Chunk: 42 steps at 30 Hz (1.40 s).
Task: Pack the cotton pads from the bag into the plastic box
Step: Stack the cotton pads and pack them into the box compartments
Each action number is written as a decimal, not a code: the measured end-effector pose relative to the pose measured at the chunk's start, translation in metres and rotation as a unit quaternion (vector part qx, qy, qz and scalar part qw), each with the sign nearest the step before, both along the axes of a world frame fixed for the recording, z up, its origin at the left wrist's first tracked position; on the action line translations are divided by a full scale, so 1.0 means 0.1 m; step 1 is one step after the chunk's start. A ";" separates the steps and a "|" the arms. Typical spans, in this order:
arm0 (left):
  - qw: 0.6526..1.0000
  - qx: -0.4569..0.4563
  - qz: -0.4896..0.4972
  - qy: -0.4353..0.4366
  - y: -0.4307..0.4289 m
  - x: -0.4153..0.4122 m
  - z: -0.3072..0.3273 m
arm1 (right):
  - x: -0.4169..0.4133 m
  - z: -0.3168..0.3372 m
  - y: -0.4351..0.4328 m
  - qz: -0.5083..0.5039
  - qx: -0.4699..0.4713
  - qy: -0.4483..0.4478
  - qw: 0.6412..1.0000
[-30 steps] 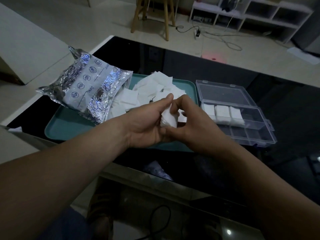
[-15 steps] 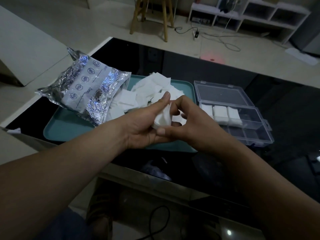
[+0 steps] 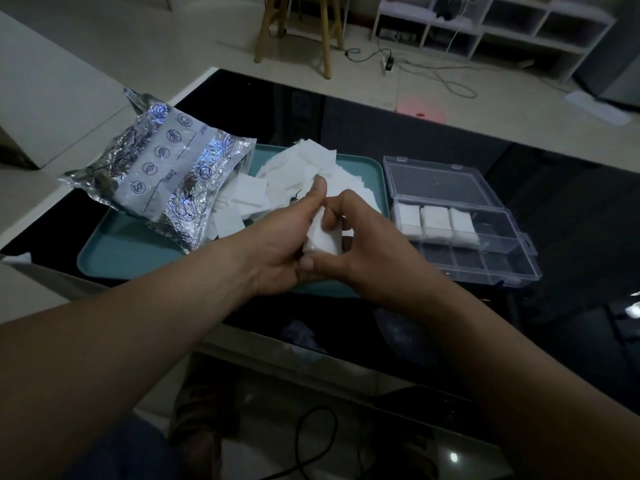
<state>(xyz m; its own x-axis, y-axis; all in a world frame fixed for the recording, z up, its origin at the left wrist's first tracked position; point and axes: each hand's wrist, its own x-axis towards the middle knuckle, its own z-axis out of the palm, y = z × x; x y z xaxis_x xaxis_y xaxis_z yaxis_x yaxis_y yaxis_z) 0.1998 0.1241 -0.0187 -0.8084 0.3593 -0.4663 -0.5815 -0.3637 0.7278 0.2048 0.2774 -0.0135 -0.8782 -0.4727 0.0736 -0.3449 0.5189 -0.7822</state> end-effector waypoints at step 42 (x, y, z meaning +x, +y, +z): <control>0.999 0.039 0.002 0.021 0.00 -0.01 0.09 | 0.04 0.06 0.03 -0.090 0.047 0.060 0.993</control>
